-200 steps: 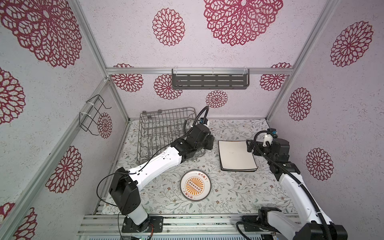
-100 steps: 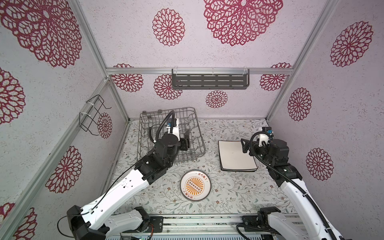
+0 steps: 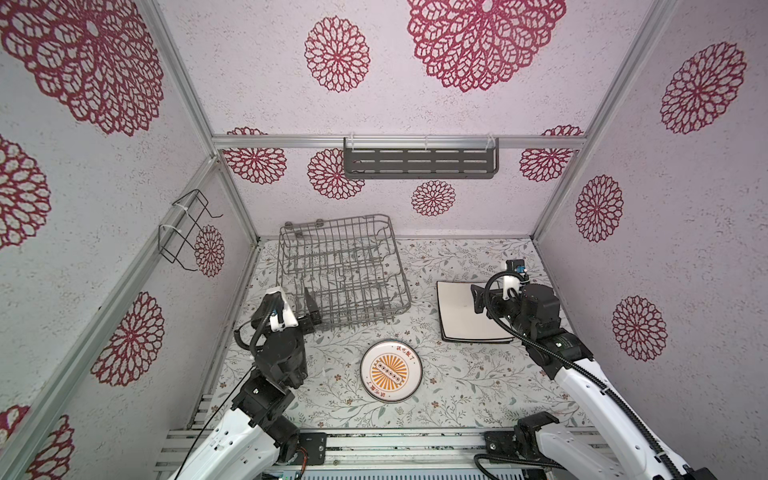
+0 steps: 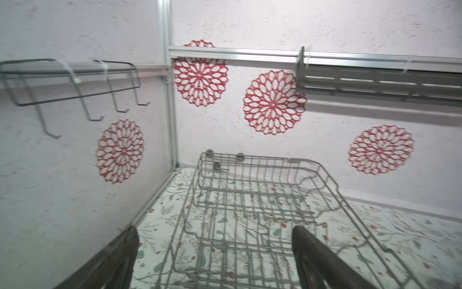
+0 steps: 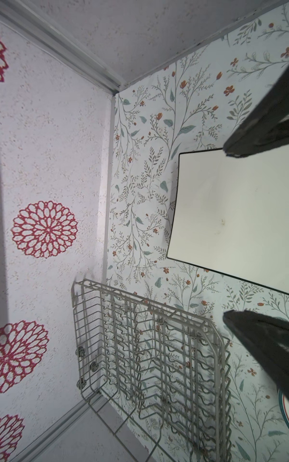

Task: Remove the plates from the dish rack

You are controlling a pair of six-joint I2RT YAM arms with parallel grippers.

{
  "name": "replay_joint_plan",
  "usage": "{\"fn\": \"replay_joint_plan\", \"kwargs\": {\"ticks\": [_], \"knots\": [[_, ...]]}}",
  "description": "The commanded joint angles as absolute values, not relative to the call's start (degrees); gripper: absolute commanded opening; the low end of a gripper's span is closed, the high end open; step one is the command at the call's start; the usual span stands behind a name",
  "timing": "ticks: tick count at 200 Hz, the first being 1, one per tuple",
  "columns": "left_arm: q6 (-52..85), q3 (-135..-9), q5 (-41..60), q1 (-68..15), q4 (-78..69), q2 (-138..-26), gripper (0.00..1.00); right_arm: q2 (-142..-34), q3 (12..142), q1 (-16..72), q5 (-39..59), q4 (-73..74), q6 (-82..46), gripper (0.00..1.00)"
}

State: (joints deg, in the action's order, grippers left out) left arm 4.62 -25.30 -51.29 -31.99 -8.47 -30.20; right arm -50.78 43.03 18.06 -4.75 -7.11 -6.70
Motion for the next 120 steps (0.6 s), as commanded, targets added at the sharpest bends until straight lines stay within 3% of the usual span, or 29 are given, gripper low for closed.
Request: {"fn": "replay_joint_plan", "kwargs": {"ticks": [1,39,120], "knots": [[-2.67,-18.73,-54.85,-28.86,-22.21,-25.71,0.97,-48.30,41.41,18.46,-9.37,-4.01,-4.85,0.99],[-2.31,-10.22,-49.09,-19.76,-33.64,-29.26,0.97,-47.59,38.19,18.43,-13.83,-2.51,-3.91,0.99],[-2.55,-11.18,-42.37,-7.86,-62.40,-68.59,0.97,-49.75,35.03,18.23,-16.23,2.57,-3.69,0.99]]}}
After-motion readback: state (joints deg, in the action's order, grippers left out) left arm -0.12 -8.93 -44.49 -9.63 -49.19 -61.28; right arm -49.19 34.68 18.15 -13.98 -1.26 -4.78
